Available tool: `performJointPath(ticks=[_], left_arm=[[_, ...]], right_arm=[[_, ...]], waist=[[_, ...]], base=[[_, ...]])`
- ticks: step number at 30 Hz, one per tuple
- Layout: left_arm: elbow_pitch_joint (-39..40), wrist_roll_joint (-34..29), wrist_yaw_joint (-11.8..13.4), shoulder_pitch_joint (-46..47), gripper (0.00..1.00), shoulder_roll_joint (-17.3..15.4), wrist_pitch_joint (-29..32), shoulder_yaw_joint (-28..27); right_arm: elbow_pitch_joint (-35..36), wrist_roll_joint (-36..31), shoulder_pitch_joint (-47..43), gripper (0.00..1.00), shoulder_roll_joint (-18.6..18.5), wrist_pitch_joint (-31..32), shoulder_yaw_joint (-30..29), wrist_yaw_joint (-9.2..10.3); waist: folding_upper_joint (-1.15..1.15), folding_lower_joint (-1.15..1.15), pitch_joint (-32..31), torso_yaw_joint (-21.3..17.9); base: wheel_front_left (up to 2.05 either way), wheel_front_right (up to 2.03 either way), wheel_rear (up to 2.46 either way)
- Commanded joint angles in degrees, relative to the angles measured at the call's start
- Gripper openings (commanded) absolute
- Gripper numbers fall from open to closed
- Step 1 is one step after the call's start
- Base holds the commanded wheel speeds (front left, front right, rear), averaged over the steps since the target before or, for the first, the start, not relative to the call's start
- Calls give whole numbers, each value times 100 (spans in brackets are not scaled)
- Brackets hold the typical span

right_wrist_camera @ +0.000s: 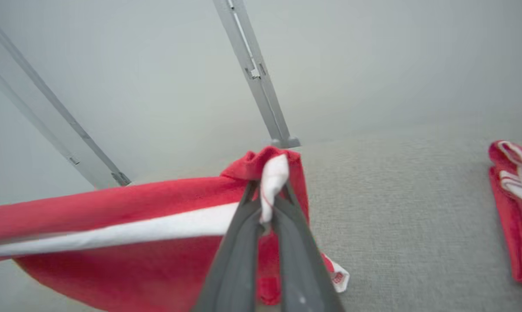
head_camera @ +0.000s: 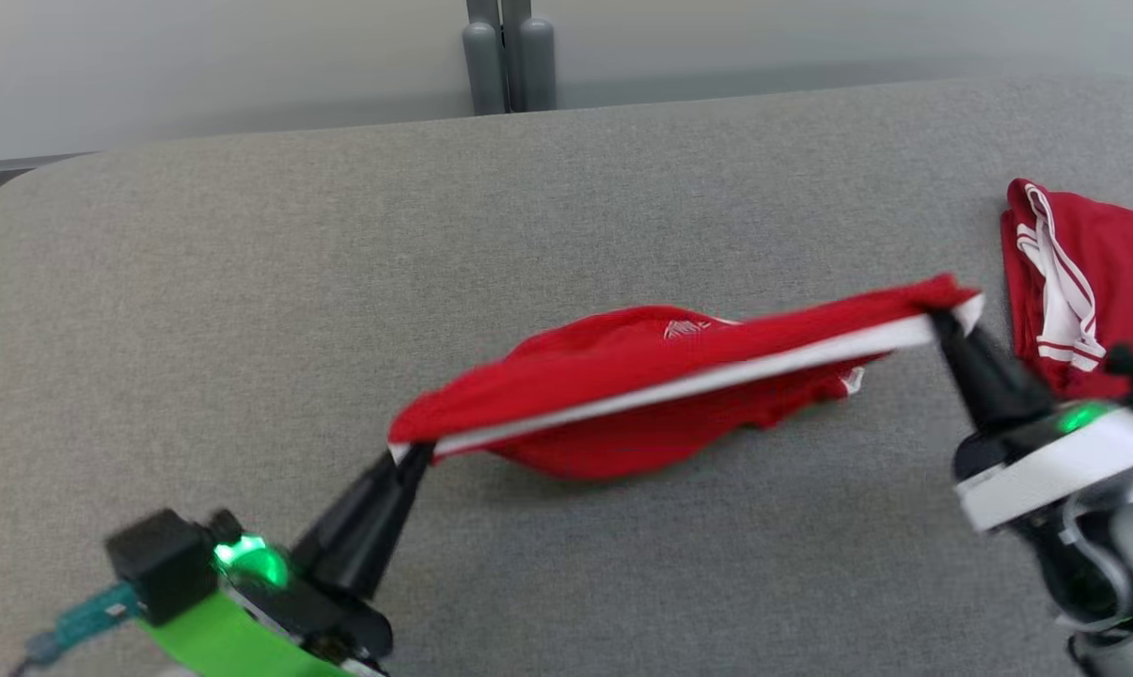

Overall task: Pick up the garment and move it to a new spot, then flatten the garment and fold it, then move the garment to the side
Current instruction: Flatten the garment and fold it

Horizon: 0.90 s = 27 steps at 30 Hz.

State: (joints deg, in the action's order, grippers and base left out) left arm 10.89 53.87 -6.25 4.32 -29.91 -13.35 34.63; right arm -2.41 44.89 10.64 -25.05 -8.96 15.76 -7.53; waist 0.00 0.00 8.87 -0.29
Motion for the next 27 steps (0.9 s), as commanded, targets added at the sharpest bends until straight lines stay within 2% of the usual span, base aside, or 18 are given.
performJointPath(ticks=[1, 4, 5, 7, 10, 14, 16, 17, 19, 21, 24, 27], left_arm=[[418, -56, 161, 267, 0, -250, 49, -240], [1199, 162, 354, 805, 0, -348, 314, -632], [1358, 235, 395, 1120, 0, -430, 526, -729], [1406, 476, 474, 1853, 0, -338, 841, -946], [940, 738, 581, 3104, 0, -130, 1375, -1098], [-383, 837, 745, 4985, 0, 345, 1821, -1193], [-1161, 679, 790, 5901, 0, 604, 1735, -1251], [-1594, 536, 723, 6346, 0, 713, 1646, -1230], [-2290, 374, 624, 7013, 0, 962, 1282, -1312], [-2864, 111, 452, 7456, 0, 1066, 913, -1275], [-3484, -58, 150, 7727, 0, 1227, 434, -1167], [-3840, -180, -65, 7257, 0, 1252, 69, -897]], right_arm=[[556, 241, -57, 0, -125, 237, -379, 7], [1499, 816, 176, 0, -143, 907, -1170, 8], [1685, 919, 384, 0, -132, 1208, -1454, 9], [1752, 965, 918, 0, 41, 1771, -1824, 9], [1382, 642, 2081, 0, 479, 2515, -2225, 10], [508, -399, 4111, 0, 1290, 3184, -2552, 9], [4, -988, 5115, 0, 1709, 3214, -2710, 9], [-273, -1284, 5595, 0, 1846, 3141, -2780, 9], [-738, -1670, 6312, 0, 2038, 2863, -2902, 9], [-1095, -1845, 6740, 0, 2135, 2522, -2920, 10], [-1382, -1883, 6827, 0, 2188, 2104, -2700, 9], [-1515, -1720, 6104, 0, 2200, 1730, -2329, 8]], waist=[[0, 0, 143, -119], [0, 0, 426, -182], [0, 0, 592, -197], [0, 0, 929, -188], [0, 0, 1473, -155], [0, 0, 2162, -76], [0, 0, 2414, -55], [0, 0, 2514, -46], [0, 0, 2647, -39], [0, 0, 2680, -13], [0, 0, 2667, 14], [0, 0, 2472, 23]], base=[[0, 0, 0], [0, 0, 0], [0, 0, 0], [0, 0, 0], [0, 0, 0], [0, 0, 0], [0, 0, 0], [0, 0, 0], [0, 0, 0], [0, 0, 0], [0, 0, 0], [0, 0, 0]])
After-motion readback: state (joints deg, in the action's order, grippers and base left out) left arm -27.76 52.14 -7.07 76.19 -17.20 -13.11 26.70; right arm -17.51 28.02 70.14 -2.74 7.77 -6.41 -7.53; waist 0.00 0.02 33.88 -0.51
